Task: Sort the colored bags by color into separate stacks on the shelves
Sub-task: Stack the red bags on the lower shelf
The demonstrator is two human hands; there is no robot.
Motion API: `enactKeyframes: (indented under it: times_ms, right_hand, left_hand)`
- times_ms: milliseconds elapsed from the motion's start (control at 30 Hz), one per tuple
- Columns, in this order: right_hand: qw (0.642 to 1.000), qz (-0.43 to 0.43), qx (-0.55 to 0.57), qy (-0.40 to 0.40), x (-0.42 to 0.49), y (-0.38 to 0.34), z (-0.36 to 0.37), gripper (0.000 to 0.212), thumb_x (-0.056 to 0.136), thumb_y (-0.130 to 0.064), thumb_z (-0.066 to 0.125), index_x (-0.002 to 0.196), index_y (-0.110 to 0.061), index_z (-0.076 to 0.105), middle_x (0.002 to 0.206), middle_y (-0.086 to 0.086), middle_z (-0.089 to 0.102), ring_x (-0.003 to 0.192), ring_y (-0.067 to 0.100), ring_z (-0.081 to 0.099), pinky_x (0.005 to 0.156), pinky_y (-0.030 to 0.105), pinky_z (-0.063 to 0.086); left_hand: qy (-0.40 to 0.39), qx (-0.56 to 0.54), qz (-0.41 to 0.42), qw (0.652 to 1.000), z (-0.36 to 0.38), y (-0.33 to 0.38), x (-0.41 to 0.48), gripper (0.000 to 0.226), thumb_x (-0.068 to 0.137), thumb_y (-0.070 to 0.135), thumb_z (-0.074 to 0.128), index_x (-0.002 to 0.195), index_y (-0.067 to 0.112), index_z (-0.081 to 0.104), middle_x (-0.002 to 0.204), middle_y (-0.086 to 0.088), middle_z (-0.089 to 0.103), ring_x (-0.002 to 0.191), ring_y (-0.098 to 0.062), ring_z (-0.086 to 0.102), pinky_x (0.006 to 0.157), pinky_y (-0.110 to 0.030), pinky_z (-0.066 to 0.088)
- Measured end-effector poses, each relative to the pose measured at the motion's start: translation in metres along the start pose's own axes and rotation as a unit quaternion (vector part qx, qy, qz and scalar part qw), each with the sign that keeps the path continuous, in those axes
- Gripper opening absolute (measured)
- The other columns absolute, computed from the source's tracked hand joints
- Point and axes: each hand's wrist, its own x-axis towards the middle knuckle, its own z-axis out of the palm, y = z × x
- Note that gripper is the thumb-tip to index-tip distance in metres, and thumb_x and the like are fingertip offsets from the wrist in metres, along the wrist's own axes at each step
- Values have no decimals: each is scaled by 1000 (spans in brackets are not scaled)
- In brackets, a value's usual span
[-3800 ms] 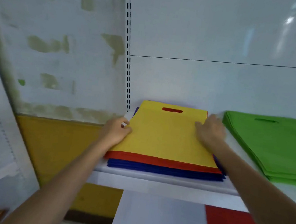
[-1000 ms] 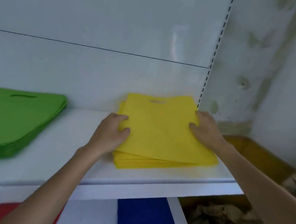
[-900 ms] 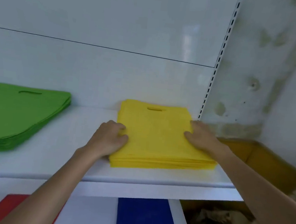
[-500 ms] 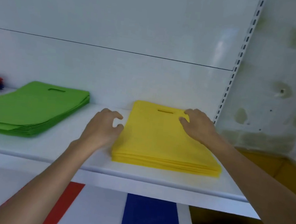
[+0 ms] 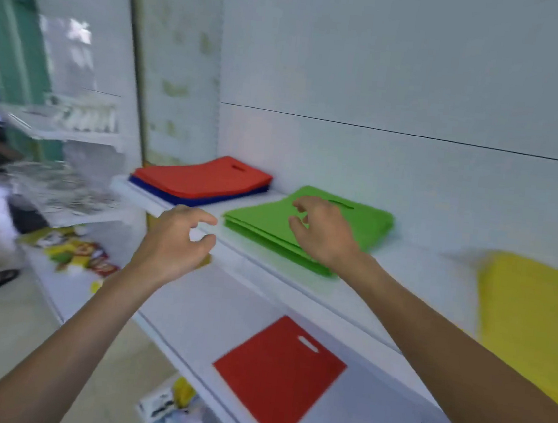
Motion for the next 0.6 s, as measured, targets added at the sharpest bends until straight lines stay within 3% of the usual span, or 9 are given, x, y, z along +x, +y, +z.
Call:
enactKeyframes:
  times_ms: [233, 600]
  right_hand:
    - [999, -9, 51, 9, 57, -87, 75, 37, 91, -19, 50, 126, -9, 53, 120, 10, 58, 103, 28, 58, 87, 36, 47]
    - [995, 54, 73, 34, 125, -130, 149, 33, 90, -15, 50, 121, -9, 56, 106, 7, 61, 91, 23, 59, 82, 38, 49]
  left_hand:
    - [-43, 39, 5, 998, -50, -108, 45, 27, 88, 18, 57, 115, 18, 61, 123, -7, 53, 114, -20, 50, 92, -30, 40]
    - [-86, -14, 26, 996, -65, -202, 110, 26, 89, 20, 55, 115, 21, 60, 121, -1, 53, 113, -14, 49, 88, -27, 39]
